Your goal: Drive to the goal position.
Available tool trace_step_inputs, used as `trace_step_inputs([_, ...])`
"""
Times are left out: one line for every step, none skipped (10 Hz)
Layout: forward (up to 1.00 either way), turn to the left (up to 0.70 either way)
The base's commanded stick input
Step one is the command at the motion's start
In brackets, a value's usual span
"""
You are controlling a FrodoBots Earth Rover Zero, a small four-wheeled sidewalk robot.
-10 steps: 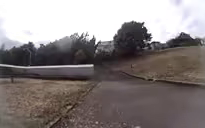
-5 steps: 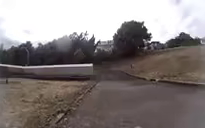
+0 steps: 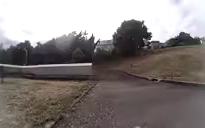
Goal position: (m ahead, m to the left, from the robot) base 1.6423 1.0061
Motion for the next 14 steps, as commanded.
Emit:
trace_step_inputs([0.30, -0.75])
trace_step_inputs([0.30, -0.75])
trace_step_inputs([0.30, -0.75])
trace_step_inputs([0.30, -0.75])
trace_step_inputs([0.30, -0.75])
trace_step_inputs([0.30, -0.75])
trace_step_inputs([0.30, -0.75])
trace_step_inputs([0.30, -0.75])
trace_step_inputs([0.30, -0.75])
trace_step_inputs([0.30, -0.75])
trace_step_inputs([0.30, -0.75])
trace_step_inputs([0.30, -0.75])
trace_step_inputs([0.30, -0.75])
trace_step_inputs([0.30, -0.75])
